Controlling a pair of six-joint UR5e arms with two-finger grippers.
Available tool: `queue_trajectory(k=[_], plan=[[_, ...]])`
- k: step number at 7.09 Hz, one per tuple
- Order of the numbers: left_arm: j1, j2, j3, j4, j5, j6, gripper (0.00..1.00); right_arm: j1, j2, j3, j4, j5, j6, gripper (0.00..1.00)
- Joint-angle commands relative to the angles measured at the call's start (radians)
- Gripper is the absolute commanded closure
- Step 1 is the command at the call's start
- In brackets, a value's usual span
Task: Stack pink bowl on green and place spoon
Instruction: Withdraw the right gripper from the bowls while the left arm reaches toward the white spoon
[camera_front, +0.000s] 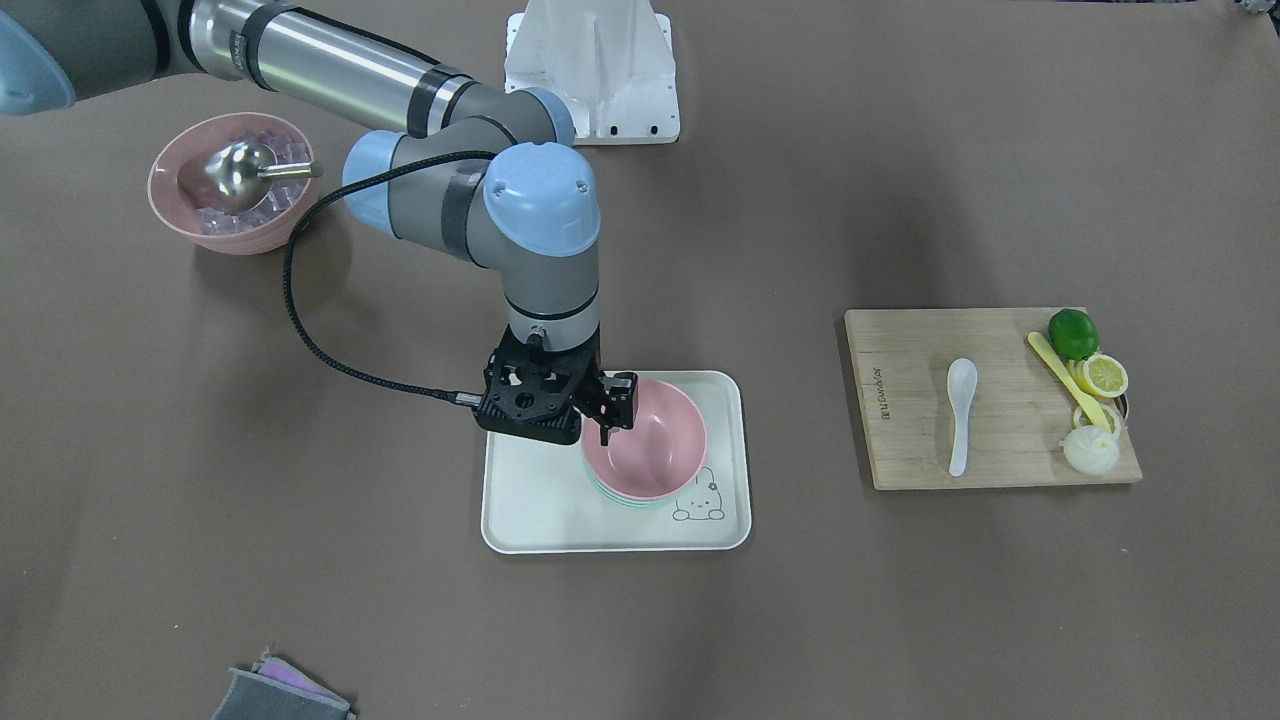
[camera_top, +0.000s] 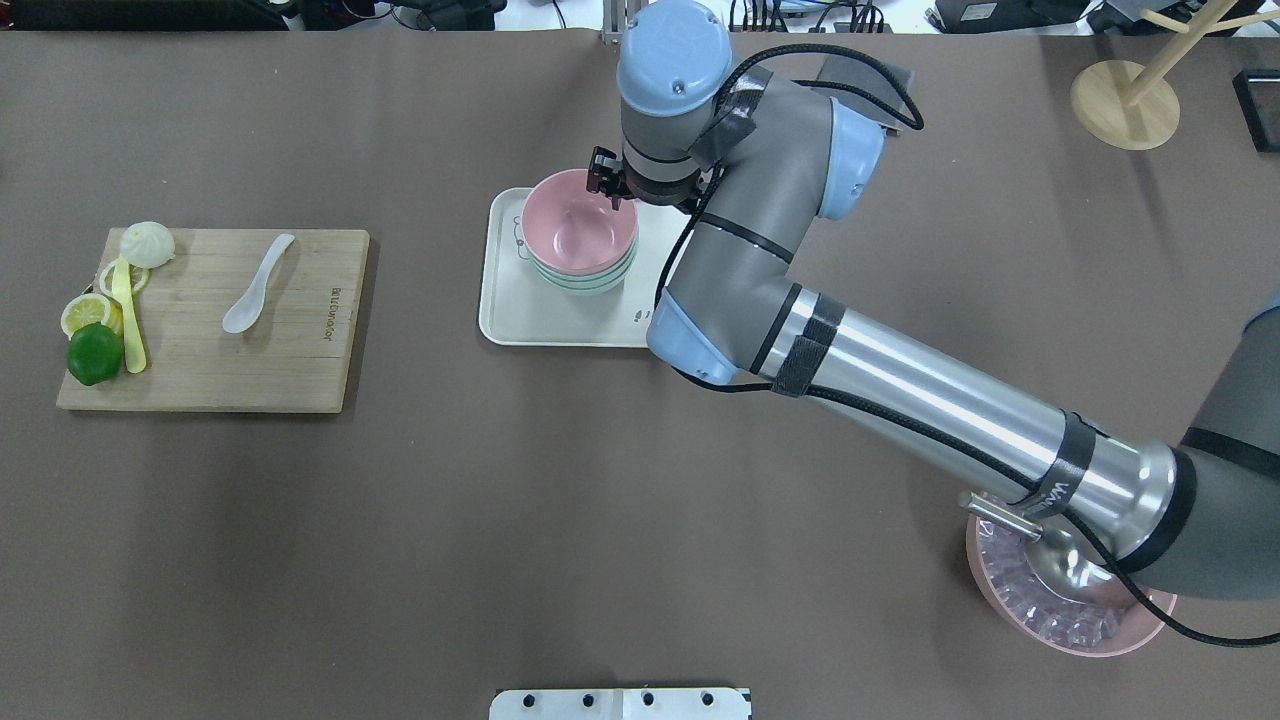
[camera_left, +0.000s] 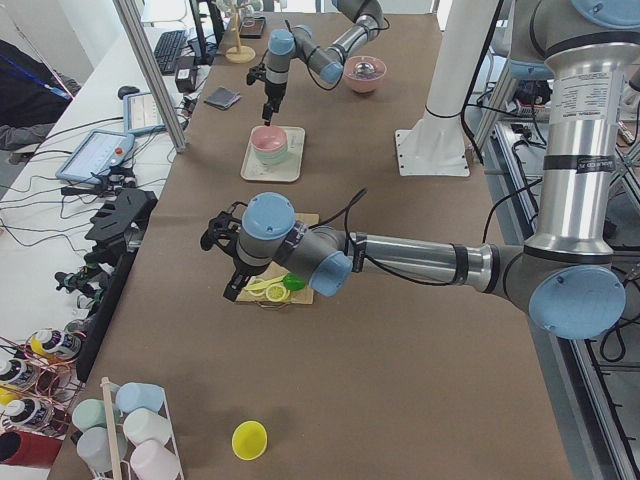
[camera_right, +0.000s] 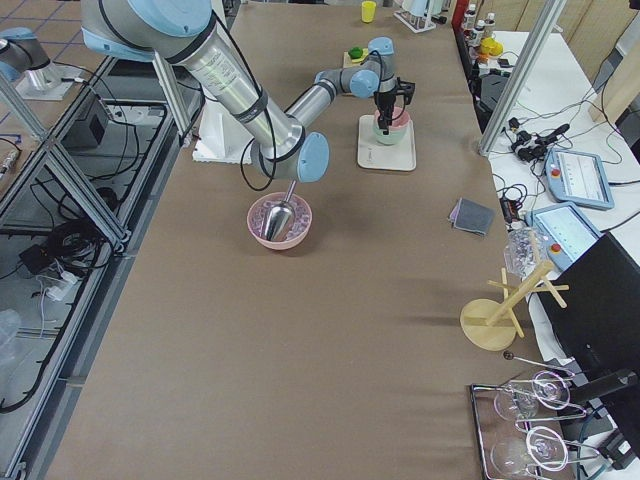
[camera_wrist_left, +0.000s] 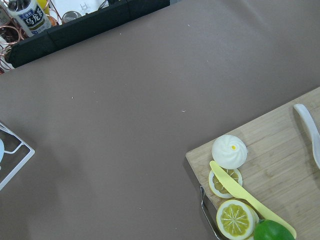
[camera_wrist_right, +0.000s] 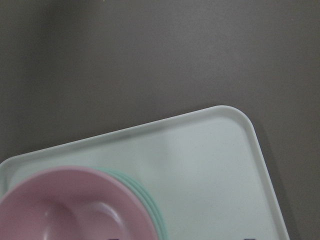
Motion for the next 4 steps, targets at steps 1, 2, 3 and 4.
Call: queue_trajectory(k=[1,2,3,4], plan=[[0.125,-0.044,-0.002,-0.047,0.054,-0.300,0.02,0.093,-0.169,0.152,0.000,0.035,-0.207,0.00],[0.200,-0.073,0.001,-0.059,0.118,-0.400,0.02,0.157,-0.228,0.187,0.000,0.106,-0.340,0.00],[0.287,-0.116,0.010,-0.063,0.208,-0.492,0.02,0.224,-0.271,0.201,0.003,0.192,-0.416,0.00],[0.355,-0.161,0.036,-0.064,0.267,-0.552,0.02,0.275,-0.328,0.237,0.005,0.221,-0.511,0.00]])
